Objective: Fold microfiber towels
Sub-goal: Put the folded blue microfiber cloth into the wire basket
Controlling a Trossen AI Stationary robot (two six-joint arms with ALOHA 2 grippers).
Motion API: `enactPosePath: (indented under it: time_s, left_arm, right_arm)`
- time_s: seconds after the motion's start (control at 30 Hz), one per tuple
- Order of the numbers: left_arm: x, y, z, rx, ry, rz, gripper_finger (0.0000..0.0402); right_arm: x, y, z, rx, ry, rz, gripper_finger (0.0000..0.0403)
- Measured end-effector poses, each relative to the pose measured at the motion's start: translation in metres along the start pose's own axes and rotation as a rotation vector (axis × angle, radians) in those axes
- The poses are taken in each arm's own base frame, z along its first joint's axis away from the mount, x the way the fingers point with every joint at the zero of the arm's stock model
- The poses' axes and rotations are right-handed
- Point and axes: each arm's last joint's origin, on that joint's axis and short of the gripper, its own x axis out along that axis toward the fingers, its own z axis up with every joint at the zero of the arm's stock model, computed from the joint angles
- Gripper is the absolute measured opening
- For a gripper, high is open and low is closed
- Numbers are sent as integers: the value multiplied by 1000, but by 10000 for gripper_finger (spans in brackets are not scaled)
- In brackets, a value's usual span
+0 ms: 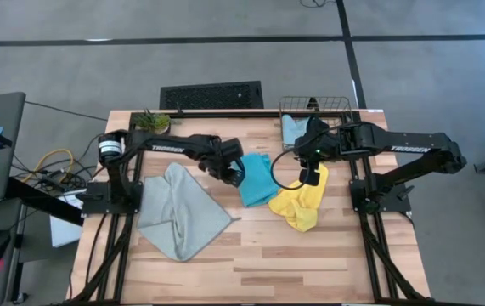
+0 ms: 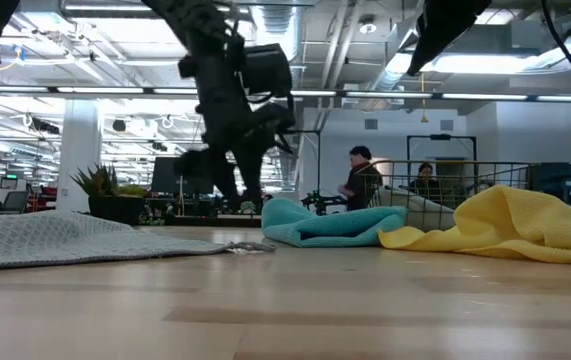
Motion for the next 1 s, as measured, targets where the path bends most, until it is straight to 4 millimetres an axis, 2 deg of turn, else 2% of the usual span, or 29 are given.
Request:
enactPosePath:
  time_s: [0.2, 0.47, 0.73, 1.0]
  left_arm:
    - [17, 1, 1, -44, -59, -166, 139]
    - [25, 18, 1, -150, -122, -95, 139]
    - [33, 22, 4, -180, -212, -180, 139]
    - [37, 29, 1, -222, -248, -113, 139]
  right_arm:
    - [0, 0, 0, -3, 0, 0, 139]
    - [0, 0, 0, -3, 0, 0, 137]
    - [0, 0, 0, -5, -1, 0, 138]
    - [0, 0, 0, -6, -1, 0, 137]
